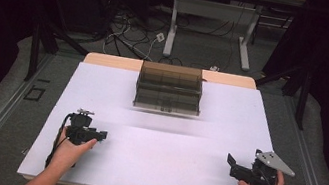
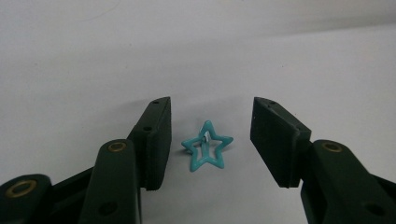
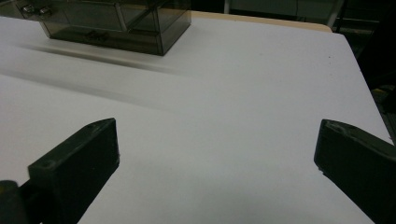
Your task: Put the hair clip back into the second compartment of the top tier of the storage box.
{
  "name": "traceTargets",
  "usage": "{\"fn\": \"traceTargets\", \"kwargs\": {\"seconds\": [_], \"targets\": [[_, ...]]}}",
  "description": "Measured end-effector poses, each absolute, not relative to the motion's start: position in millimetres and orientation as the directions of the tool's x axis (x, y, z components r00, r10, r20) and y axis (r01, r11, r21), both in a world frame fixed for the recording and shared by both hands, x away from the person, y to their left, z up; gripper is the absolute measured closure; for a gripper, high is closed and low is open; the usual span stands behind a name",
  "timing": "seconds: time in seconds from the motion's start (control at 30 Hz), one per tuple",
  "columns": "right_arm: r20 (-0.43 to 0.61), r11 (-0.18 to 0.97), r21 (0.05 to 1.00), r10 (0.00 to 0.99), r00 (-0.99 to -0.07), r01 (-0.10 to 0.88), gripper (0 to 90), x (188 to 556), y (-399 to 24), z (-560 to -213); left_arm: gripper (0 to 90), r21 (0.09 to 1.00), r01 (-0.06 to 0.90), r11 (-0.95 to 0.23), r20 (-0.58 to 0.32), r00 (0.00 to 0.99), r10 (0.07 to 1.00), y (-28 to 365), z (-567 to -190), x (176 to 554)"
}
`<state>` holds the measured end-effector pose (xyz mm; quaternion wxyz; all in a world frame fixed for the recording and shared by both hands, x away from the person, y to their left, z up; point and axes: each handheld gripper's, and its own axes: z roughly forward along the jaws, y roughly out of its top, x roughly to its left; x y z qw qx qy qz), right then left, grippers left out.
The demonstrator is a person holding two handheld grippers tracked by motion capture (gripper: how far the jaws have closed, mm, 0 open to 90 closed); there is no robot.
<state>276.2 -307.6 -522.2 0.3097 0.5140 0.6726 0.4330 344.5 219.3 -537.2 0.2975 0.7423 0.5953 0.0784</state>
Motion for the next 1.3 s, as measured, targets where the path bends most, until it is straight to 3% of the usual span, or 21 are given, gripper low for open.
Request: {"fn": "traceTargets", "kwargs": {"seconds": [1.3], "targets": [[0.021,0.106,0.9,0.958,-0.286,0.422,0.0,276.6,-306.6,-522.9,58.3,0.513,0.848,-0.135,-0.206,0.274,0.939,212.7,-542.0,345.2]]}}
